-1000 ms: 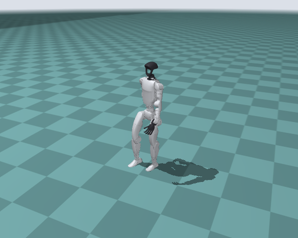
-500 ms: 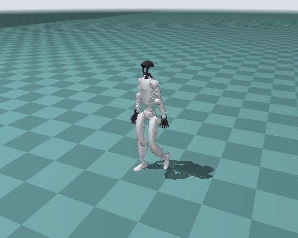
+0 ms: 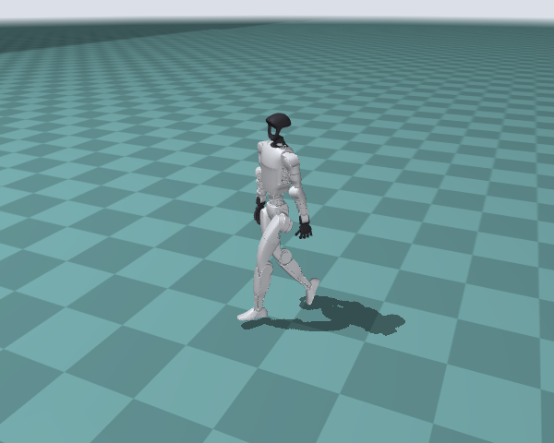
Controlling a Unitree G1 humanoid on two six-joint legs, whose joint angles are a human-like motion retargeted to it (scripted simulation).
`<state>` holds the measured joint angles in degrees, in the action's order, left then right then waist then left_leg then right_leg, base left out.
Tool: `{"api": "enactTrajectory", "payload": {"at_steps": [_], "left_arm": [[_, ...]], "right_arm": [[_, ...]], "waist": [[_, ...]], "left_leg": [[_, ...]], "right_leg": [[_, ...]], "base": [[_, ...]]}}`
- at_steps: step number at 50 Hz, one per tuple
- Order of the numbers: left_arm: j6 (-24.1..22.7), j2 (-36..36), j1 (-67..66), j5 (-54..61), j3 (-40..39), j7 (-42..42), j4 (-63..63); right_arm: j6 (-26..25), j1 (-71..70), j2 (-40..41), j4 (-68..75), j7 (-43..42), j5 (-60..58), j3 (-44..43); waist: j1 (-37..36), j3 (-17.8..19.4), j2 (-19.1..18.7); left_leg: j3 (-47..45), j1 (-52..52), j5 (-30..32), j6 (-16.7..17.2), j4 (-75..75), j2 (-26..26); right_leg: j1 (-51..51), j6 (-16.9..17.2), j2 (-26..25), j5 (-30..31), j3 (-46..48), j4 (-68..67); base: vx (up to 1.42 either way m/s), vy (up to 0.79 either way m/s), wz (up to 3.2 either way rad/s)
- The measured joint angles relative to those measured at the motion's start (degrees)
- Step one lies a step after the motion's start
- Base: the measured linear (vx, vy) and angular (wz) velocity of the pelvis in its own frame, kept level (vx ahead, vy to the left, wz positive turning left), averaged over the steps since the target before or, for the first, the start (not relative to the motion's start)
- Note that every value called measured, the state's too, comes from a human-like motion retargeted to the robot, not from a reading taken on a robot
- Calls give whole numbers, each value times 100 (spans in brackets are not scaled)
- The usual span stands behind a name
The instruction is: Walk run
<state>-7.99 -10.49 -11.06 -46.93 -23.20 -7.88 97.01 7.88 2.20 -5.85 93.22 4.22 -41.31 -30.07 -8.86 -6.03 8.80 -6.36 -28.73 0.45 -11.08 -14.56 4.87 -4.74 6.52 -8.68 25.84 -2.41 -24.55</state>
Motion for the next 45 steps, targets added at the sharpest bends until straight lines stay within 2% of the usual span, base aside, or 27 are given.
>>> {"api": "enactTrajectory", "payload": {"at_steps": [2, 3, 5, 8, 10, 12, 17, 20, 23, 25, 27, 29, 32, 33, 35, 36, 37, 38, 39, 40, 42, 45], "left_arm": [[17, -136, 498, 370, 132, -64, 28], [53, -172, 757, 483, 150, -129, -1], [89, -195, 1170, 623, 127, -272, -195], [-166, -160, 1581, 755, 299, -459, -748], [-413, -182, 1800, 856, 525, -574, -1170], [-668, -259, 1984, 901, 733, -665, -1569], [-1183, -649, 2395, 815, 1057, -705, -2186], [-1216, -790, 2541, 648, 1019, -480, -2118], [-1051, -750, 2542, 604, 875, -251, -1795], [-991, -651, 2459, 664, 800, -173, -1489], [-1006, -487, 2257, 630, 686, -131, -1162], [-982, -331, 1937, 491, 518, -91, -863], [-862, -73, 1306, 312, 445, 135, -497], [-821, -13, 1100, 283, 428, 240, -367], [-725, 35, 750, 234, 429, 313, -85], [-644, 64, 573, 150, 459, 272, -11], [-555, 106, 389, 40, 451, 226, 39], [-452, 172, 188, -124, 370, 171, 39], [-374, 219, -14, -306, 316, 128, 39], [-310, 257, -217, -497, 276, 90, 39], [-206, 284, -555, -823, 243, -44, 39], [43, 310, -920, -1187, 156, -336, 39]], "right_arm": [[-88, 137, 10, 353, 135, 54, 67], [-185, 209, 33, 402, 286, 20, 49], [-433, 370, 124, 418, 594, -175, -22], [-492, 640, 197, 410, 887, -401, -137], [-334, 828, 225, 330, 951, -434, -112], [-213, 1002, 238, 223, 880, -465, -59], [-273, 1145, 298, 159, 454, -468, -153], [-319, 1075, 339, 253, 315, -277, -358], [-260, 945, 339, 307, 442, 47, -529], [-248, 853, 331, 261, 549, 155, -701], [-224, 797, 324, 155, 549, 173, -879], [-162, 722, 295, 66, 474, 170, -952], [-138, 516, 201, -15, 378, 215, -999], [-159, 411, 171, -66, 379, 207, -1009], [-154, 191, 126, -245, 417, 218, -965], [-124, 94, 118, -391, 430, 226, -940], [-93, -7, 99, -539, 435, 213, -883], [-57, -114, 56, -689, 422, 160, -760], [8, -195, 37, -856, 408, 90, -682], [86, -263, 29, -1031, 393, 12, -628], [278, -388, 20, -1388, 363, -78, -508], [515, -606, -36, -1786, 337, -109, -317]], "waist": [[167, 74, -199], [224, 117, -251], [93, 121, -437], [455, 161, -721], [832, 159, -930], [1047, 156, -983], [1341, 278, -769], [1331, 258, -820], [1283, 182, -924], [1408, 109, -1036], [1730, 53, -1135], [1939, 1, -1222], [1977, 1, -1223], [1947, 20, -1095], [1851, 38, -868], [2485, 149, -1124], [2697, 185, -1202], [2068, 74, -924], [1665, 58, -718], [1374, 89, -549], [1252, 209, -364], [787, 370, -263]], "left_leg": [[-273, 354, -289, -73, -78, -264], [-287, 571, -415, -83, -23, -267], [-300, 891, -613, -10, 92, -472], [-315, 1485, -637, 83, 501, -562], [-235, 1818, -672, 154, 741, -605], [-232, 2113, -781, 206, 897, -531], [-376, 2923, -1135, 411, 1101, -179], [-537, 3307, -1297, 700, 1144, -253], [-719, 3552, -1258, 1003, 1057, -365], [-670, 3614, -1012, 1230, 888, -484], [-450, 3666, -450, 1548, 594, -638], [-282, 3632, 524, 1897, 126, -808], [57, 3138, 2134, 2307, -1364, -923], [64, 2885, 2472, 2276, -2026, -845], [130, 2369, 2954, 1979, -3119, -652], [959, 1881, 2582, 1983, -3709, -681], [1264, 1533, 2238, 1951, -4085, -694], [522, 1463, 1954, 1846, -4031, -675], [178, 1326, 1704, 1760, -3987, -581], [33, 1157, 1472, 1684, -3947, -450], [295, 670, 877, 1418, -3687, -107], [45, 324, 572, 1031, -2409, -266]], "right_leg": [[508, 506, -347, 384, 58, -1168], [748, 651, -371, 408, 112, -1660], [1134, 413, -439, -42, 19, -1995], [1824, 36, -114, -930, 336, -2104], [2225, -130, 110, -1553, 484, -1772], [2514, -183, 441, -1895, 497, -1047], [2843, -156, 1313, -1902, 748, 1248], [3081, -139, 1244, -2001, 525, 2470], [3107, -379, 1202, -2112, 1043, 2843], [3120, -964, 1222, -2134, 1460, 2389], [3018, -905, 1419, -1831, 2068, 2132], [2900, -1138, 1217, -1664, 1404, 1975], [2594, -1481, 1120, -1994, 1106, 1734], [2435, -1540, 1146, -2063, 1051, 1762], [2149, -1674, 1074, -2147, 959, 1876], [2153, -1659, 1041, -2096, 1513, 1857], [2080, -1639, 985, -2106, 1630, 1887], [1850, -1610, 885, -2235, 870, 2016], [1665, -1632, 809, -2279, 444, 2104], [1502, -1681, 745, -2280, 184, 2171], [1360, -1781, 672, -2244, 157, 2158], [1029, -1878, 356, -2323, -308, 2176]], "base": [[87, -23, 42], [82, -24, -12], [67, -15, -80], [70, -6, 34], [79, -10, 100], [75, -15, 44], [68, -21, 4], [81, -35, -40], [81, -37, -33], [64, -25, 54], [92, -49, 117], [101, -69, 44], [86, -60, -28], [85, -64, -73], [73, -57, -11], [62, -52, 164], [57, -52, -5], [55, -52, -312], [63, -51, -459], [66, -49, -284], [58, -44, -181], [68, -46, -200]]}}
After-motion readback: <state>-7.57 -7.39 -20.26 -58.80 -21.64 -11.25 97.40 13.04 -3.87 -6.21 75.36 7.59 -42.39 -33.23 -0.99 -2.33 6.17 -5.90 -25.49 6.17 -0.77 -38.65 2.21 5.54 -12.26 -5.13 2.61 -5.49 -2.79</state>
